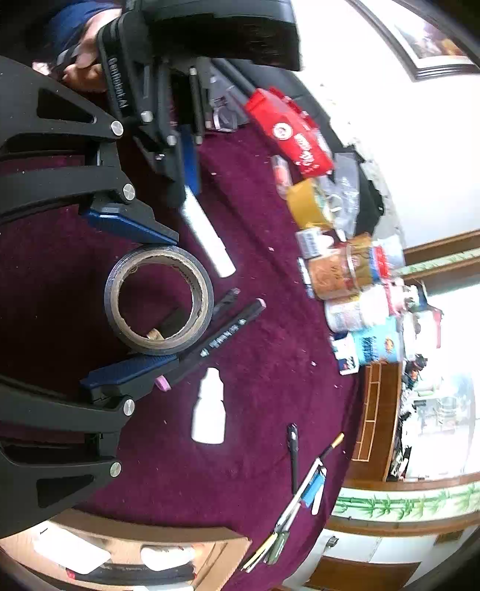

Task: Organize rigid objects
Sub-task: 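Grasp the black tape roll with the right gripper while the left lifts the tube, then carry the white tube and tape roll over the cardboard tray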

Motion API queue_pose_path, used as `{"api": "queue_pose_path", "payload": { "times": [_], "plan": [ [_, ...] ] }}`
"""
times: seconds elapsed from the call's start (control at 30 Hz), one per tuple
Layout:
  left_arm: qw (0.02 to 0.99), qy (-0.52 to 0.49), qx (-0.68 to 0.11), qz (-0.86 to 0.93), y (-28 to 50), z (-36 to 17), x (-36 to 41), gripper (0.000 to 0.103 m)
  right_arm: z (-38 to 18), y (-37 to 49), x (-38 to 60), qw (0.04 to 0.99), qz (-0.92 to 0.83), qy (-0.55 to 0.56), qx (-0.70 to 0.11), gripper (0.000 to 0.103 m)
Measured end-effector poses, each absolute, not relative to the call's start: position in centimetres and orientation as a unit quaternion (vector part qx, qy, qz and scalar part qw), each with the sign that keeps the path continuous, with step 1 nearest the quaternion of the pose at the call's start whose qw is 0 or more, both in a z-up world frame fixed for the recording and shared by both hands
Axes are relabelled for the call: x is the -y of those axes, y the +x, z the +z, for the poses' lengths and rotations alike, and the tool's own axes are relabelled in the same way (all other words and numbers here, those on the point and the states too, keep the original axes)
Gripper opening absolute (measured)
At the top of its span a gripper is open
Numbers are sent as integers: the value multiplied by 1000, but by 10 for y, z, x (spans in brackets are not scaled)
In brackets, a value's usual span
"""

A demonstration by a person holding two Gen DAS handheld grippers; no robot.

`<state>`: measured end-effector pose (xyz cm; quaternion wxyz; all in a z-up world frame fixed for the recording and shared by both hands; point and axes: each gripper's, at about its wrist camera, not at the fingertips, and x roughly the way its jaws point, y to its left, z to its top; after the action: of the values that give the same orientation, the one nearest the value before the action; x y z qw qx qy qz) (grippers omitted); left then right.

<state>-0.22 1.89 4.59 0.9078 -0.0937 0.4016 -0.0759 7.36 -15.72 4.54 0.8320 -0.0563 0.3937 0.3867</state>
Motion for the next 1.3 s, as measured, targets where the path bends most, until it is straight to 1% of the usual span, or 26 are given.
{"api": "queue_pose_path", "payload": {
  "times": [0.2, 0.37, 0.63, 0.83, 1.03, 1.3],
  "plan": [
    [911, -85, -390, -100, -4, 61, 2, 12, 66, 79, 185, 841, 374, -2, -391, 53],
    [909, -77, -385, -138, -1, 75, 30, 12, 78, 74, 233, 857, 341, 43, -384, 53],
    [890, -61, -390, -230, 14, 88, 106, 12, 70, 72, 333, 882, 246, 103, -388, 53],
    [866, -41, -410, -282, 27, 80, 176, 12, 56, 75, 394, 873, 211, 172, -404, 53],
    [856, -17, -426, -291, 30, 66, 216, 12, 45, 78, 406, 867, 200, 179, -421, 53],
    [861, 13, -432, -268, 34, 50, 234, 12, 33, 80, 409, 861, 189, 162, -444, 53]
  ]
}}
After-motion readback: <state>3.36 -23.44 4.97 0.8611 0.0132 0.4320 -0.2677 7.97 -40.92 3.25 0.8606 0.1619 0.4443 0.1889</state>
